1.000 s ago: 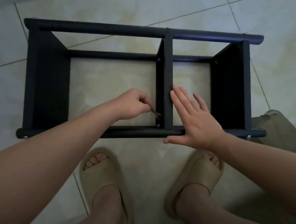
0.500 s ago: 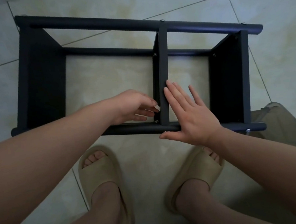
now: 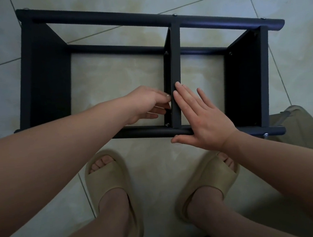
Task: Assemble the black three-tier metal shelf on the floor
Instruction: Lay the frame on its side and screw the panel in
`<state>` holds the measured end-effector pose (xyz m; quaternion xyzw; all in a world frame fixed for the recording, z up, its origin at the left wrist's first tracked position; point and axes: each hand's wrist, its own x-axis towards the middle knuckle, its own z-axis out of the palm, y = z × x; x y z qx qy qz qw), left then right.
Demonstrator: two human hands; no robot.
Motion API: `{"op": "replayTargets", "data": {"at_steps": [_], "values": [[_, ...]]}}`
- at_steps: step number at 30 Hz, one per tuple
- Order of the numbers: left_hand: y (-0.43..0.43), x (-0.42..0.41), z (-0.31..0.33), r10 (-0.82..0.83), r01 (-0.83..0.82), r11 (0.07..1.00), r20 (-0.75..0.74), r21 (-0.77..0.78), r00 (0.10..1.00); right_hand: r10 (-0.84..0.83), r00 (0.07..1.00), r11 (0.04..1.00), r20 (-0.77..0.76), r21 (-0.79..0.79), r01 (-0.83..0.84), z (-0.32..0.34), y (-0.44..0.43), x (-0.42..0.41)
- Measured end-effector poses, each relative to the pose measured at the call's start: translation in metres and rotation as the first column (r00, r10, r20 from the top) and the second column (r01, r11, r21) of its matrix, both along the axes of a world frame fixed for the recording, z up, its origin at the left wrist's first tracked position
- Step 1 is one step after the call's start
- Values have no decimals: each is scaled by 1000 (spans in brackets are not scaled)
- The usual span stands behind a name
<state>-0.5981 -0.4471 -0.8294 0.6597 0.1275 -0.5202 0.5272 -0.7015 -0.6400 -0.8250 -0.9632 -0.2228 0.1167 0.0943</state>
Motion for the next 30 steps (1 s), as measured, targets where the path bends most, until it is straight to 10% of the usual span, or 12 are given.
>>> {"op": "replayTargets", "data": {"at_steps": [30], "values": [[7, 3, 2, -112, 112, 994, -26, -8, 993, 2, 1000, 1000, 21, -14, -2, 1, 2, 2]]}}
